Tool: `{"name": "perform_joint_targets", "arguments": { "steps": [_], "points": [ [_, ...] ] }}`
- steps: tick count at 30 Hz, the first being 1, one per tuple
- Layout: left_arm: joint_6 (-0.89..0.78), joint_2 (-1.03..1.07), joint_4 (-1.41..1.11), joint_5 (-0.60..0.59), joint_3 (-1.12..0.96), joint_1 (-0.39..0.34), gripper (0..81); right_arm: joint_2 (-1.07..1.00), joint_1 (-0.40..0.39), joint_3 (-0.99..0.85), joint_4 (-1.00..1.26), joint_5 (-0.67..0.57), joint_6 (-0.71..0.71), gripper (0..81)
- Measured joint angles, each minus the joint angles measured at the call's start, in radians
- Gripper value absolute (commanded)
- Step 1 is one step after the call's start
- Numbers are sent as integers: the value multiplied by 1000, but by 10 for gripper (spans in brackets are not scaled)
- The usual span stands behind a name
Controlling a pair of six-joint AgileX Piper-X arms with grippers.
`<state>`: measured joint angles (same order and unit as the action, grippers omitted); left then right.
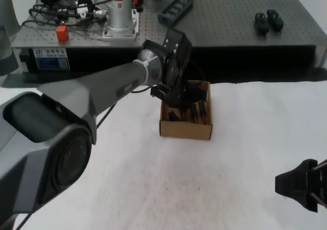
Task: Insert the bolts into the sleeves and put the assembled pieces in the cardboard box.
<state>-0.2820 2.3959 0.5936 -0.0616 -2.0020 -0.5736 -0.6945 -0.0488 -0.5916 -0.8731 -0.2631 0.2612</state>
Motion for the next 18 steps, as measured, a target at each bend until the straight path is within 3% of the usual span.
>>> {"name": "perform_joint_targets", "arguments": {
  "steps": [3,6,9,13,18],
  "points": [
    [0,0,1,0,-3,0,288,0,0,0,1,0,0,410],
    [-7,0,3,-21,-3,0,320,0,0,0,1,0,-2,410],
    [-42,-7,19,-59,-3,0,237,0,0,0,1,0,-3,410],
    [-60,-37,78,-71,-3,0,3,29,0,0,1,0,-3,407],
    [39,-308,168,100,125,0,6,114,0,0,-1,0,-48,279]
  ]
}}
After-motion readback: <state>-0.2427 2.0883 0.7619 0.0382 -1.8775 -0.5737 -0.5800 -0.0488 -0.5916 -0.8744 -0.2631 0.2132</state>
